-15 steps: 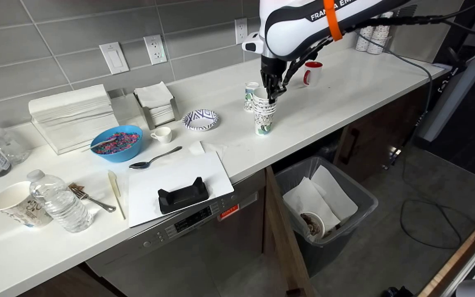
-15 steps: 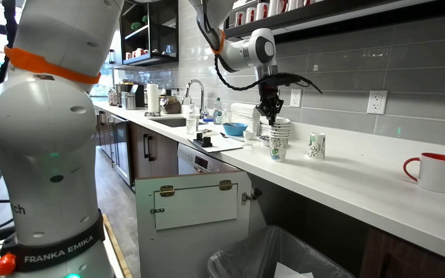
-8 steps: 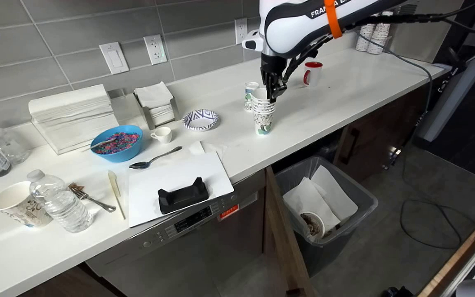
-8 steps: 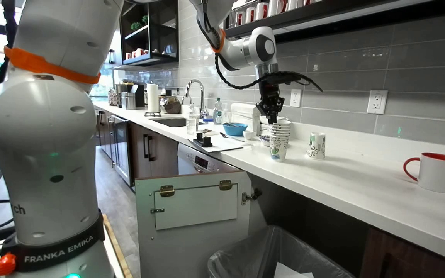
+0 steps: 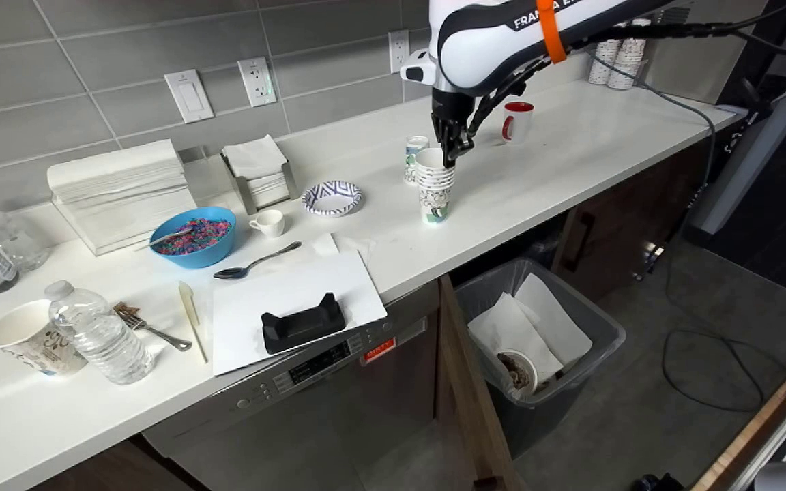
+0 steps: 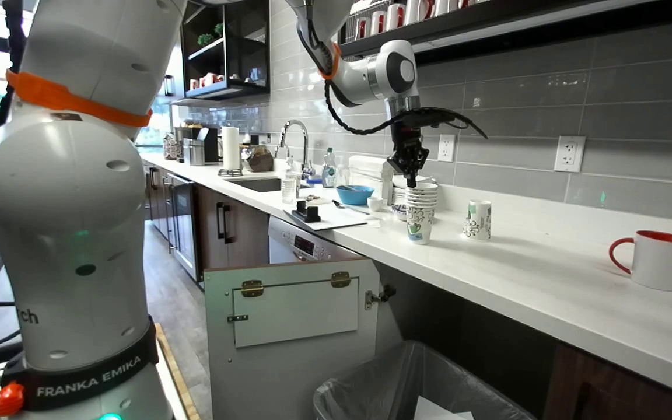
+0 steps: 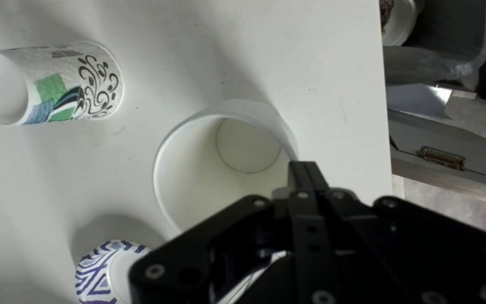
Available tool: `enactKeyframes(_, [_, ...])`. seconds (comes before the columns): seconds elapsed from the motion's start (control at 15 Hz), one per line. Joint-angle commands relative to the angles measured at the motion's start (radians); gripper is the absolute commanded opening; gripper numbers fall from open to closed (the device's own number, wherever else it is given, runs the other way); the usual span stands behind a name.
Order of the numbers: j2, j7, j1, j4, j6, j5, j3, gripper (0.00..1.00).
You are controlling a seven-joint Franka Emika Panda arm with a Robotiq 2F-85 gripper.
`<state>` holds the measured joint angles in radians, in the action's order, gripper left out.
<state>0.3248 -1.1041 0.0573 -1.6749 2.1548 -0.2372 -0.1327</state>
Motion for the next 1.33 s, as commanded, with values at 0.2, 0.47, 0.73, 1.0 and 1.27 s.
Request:
enactKeyframes(0.2, [0.005,-0.008,0.005,0.018,-0.036,-0.002,0.007,0.34])
enactKeyframes(0.47, [0.009,-0.01,0.004,0.021,-0.035,0.001,0.006,0.54])
enactKeyframes(0.73, [0.015,-0.013,0.002,0.026,-0.032,0.004,0.007,0.41])
enactKeyframes(1.0, [0.023,-0.012,0.003,0.037,-0.032,0.002,0.009,0.16])
enactKeyframes(1.27, [0.035,-0.013,0.003,0.051,-0.033,0.002,0.01,0.23])
